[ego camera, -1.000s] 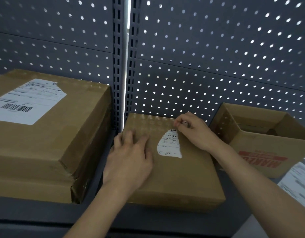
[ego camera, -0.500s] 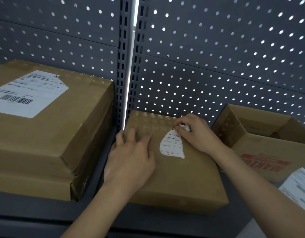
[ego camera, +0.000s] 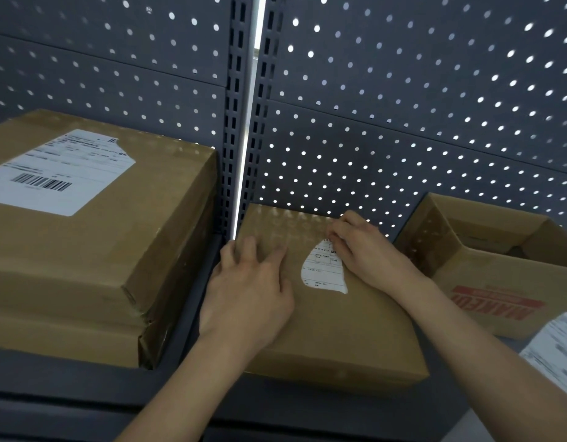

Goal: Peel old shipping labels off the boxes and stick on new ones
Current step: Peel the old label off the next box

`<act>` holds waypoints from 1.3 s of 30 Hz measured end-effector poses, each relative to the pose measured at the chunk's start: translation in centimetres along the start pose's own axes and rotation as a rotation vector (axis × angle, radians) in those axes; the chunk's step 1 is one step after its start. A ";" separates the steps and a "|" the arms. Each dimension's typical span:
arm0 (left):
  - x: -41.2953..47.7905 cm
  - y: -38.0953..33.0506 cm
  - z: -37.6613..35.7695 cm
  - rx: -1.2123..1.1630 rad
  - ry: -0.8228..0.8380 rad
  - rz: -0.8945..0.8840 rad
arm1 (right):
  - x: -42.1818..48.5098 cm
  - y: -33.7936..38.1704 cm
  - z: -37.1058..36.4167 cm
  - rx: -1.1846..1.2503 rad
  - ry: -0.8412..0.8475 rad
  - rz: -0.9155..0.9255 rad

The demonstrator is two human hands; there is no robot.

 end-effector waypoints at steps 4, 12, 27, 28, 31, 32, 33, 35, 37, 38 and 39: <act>0.0 0.0 0.1 -0.003 0.002 0.002 | 0.0 0.1 0.2 0.019 0.010 -0.004; 0.0 0.0 0.0 -0.010 0.001 0.005 | 0.1 0.2 0.0 0.078 -0.007 -0.053; 0.0 -0.1 0.0 -0.012 -0.009 0.012 | 0.4 0.5 -0.5 -0.055 -0.031 -0.092; 0.0 -0.1 0.0 -0.013 -0.006 0.014 | 0.3 0.7 -0.4 -0.096 -0.012 -0.092; -0.1 -0.1 0.0 -0.012 -0.004 0.015 | 0.3 1.2 -0.1 -0.187 0.025 -0.085; -0.1 -0.1 0.0 -0.009 -0.006 0.015 | 0.3 1.3 0.0 -0.190 0.030 -0.083; -0.1 -0.1 0.1 -0.008 -0.005 0.015 | 0.3 1.3 0.0 -0.185 0.035 -0.084; -0.1 -0.2 0.1 -0.011 -0.003 0.015 | 0.3 1.1 -0.1 -0.164 0.037 -0.082; -0.1 -0.2 0.1 -0.011 0.001 0.015 | 0.1 0.7 -0.4 -0.106 -0.003 -0.078; -0.1 -0.2 0.1 -0.009 0.003 0.014 | 0.0 0.5 -0.5 -0.054 -0.039 -0.091; -0.1 -0.2 0.2 -0.009 0.005 0.013 | -0.1 0.2 -0.6 -0.009 -0.075 -0.111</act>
Point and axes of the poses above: each hand's wrist, its own x-axis towards the middle knuckle, its own z-axis out of the back of the hand, y = z × x, the point moved 1 cm from there along x, towards the middle knuckle, and after that the axes turned 12 degrees about y, right-handed, at the moved point
